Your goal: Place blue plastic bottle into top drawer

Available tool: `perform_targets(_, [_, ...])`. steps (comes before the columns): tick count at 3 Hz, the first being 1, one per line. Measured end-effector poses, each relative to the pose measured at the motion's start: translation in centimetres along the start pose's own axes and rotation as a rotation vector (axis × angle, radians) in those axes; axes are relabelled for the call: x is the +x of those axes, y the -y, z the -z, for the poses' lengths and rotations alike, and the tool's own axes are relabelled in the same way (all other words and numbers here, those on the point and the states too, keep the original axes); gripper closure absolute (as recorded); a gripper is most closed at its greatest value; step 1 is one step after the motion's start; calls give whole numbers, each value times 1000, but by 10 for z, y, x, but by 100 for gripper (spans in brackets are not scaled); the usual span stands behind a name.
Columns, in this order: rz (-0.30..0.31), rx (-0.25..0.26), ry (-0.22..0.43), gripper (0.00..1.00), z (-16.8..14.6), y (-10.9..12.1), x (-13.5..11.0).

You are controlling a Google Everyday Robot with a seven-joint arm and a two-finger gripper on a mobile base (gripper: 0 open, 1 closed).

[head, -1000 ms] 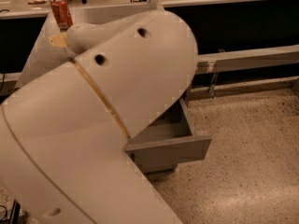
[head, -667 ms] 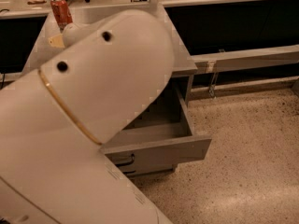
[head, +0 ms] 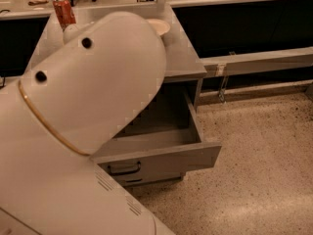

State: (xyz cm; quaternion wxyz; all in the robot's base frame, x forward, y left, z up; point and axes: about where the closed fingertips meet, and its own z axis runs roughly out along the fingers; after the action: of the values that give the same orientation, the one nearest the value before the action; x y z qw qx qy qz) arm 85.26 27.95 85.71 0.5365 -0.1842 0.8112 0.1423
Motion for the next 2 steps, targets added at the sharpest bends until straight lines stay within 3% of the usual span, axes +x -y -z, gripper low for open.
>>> perform_targets(1, [4,-4,2,57,-1,0,-2])
perform_targets(2, [-1,-30,19,88,1,4,-4])
